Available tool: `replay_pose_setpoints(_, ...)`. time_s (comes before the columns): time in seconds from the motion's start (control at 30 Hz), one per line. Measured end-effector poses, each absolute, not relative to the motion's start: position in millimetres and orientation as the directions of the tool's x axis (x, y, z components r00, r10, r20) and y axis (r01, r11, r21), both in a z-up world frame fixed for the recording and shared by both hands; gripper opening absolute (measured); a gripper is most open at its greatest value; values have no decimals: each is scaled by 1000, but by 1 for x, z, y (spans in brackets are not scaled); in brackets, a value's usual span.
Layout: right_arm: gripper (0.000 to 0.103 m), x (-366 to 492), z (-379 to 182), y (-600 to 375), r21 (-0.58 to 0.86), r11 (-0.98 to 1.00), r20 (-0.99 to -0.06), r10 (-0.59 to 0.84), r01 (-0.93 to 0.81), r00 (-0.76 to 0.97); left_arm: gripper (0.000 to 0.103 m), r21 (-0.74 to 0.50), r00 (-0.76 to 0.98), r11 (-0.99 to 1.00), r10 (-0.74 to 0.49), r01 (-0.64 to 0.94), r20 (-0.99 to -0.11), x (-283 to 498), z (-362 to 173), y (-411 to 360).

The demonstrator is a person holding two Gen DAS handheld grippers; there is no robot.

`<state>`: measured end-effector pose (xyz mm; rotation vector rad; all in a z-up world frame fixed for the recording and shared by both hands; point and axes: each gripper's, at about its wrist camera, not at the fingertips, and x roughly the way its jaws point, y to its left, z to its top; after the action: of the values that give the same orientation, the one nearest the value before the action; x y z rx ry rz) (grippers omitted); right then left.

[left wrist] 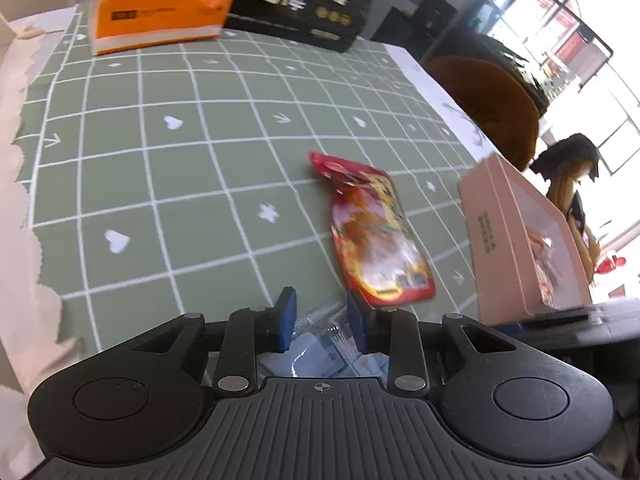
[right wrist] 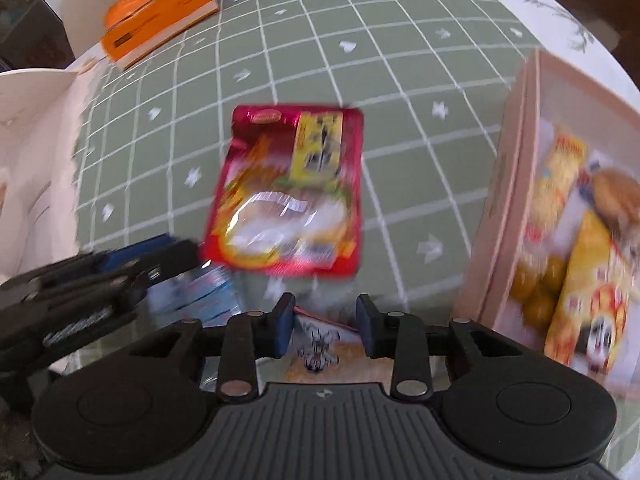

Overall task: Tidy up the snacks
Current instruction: 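Grasp the brown strip packet on the table with the left tool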

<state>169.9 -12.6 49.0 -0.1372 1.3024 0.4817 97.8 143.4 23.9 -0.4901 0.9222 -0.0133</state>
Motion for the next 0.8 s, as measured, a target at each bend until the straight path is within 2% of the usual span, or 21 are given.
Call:
replay_pose_setpoints(0.1,32,150,52,-27,176,895,-942,274,-409,193,32,-414,609,894,-236,-170,-758,95,26,134)
replay_pose_setpoints(0.2,33,128,52,-43,124,898,-942,240,-423,234,32,-435,655,886,-235,-160,-718,87,38,129)
replay_pose_setpoints(0.23,38,122,53,-49,108,897,-941,231,-428,246,32,-443,671,884,-238,-150,-702,85,43,128)
replay_pose_setpoints(0.27,51,118,53,-55,92,899,-940,220,-429,259,32,-449,680,883,-248,-135,-690,83,49,125)
replay_pose_setpoints(0.33,68,110,52,-70,52,908,-937,188,-417,295,32,-456,673,886,-284,-89,-683,84,57,116)
replay_pose_setpoints(0.53,70,99,46,-108,-31,941,-934,93,-337,345,32,-385,570,922,-333,33,-751,95,51,69)
replay_pose_setpoints(0.6,70,92,48,-120,5,947,-930,122,-320,346,33,-328,543,945,-266,-17,-796,102,41,61)
replay_pose_setpoints(0.7,70,76,54,-126,90,942,-918,204,-322,341,31,-315,521,944,-221,-99,-825,114,31,60)
replay_pose_setpoints(0.8,70,55,58,-125,120,934,-901,245,-336,358,32,-281,522,958,-211,-59,-827,124,28,42)
